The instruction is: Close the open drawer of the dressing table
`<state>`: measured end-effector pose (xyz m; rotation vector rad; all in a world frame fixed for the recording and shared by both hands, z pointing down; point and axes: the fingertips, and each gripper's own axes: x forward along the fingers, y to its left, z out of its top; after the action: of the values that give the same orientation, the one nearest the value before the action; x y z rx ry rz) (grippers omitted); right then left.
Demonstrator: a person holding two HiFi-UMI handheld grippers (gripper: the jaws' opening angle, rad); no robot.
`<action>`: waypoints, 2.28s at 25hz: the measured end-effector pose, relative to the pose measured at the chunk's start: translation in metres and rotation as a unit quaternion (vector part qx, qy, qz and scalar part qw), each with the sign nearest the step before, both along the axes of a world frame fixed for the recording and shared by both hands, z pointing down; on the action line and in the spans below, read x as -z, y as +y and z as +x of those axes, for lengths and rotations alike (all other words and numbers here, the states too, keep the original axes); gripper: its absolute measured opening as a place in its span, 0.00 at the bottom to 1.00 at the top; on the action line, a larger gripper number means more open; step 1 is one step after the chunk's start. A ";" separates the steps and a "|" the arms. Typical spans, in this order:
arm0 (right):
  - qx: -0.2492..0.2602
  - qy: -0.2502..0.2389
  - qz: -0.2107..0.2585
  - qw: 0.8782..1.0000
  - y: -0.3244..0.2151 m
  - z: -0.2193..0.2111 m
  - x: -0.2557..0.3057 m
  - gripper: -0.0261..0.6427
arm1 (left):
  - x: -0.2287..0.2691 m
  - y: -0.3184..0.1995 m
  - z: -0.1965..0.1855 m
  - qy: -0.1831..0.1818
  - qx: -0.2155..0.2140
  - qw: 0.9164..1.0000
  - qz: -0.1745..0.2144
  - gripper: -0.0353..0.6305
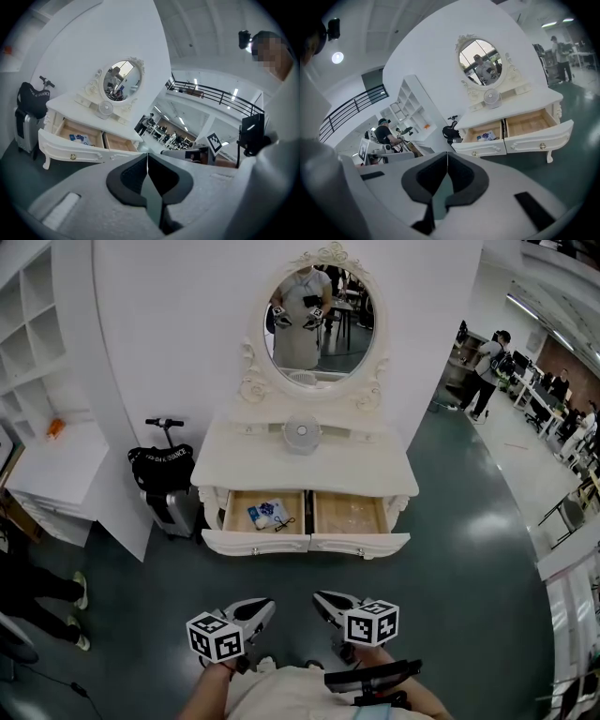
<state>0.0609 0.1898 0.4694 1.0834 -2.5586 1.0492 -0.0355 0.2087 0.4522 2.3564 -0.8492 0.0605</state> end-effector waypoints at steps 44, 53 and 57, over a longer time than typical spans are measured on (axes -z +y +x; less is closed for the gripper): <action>-0.002 0.012 -0.020 1.000 -0.142 0.030 -0.027 0.07 | -0.030 -0.150 0.012 -0.016 0.028 0.999 -0.023 0.07; 0.018 0.002 -0.025 1.000 -0.161 0.038 -0.027 0.07 | -0.038 -0.159 0.022 -0.015 0.051 0.998 -0.035 0.07; 0.016 0.005 -0.028 0.999 -0.167 0.042 -0.028 0.07 | -0.039 -0.165 0.025 -0.010 0.051 0.998 -0.039 0.07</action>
<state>0.1025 0.0225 0.4977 1.0291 -2.5140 1.0979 -0.0101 0.0433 0.4908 2.2401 -0.9586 0.0738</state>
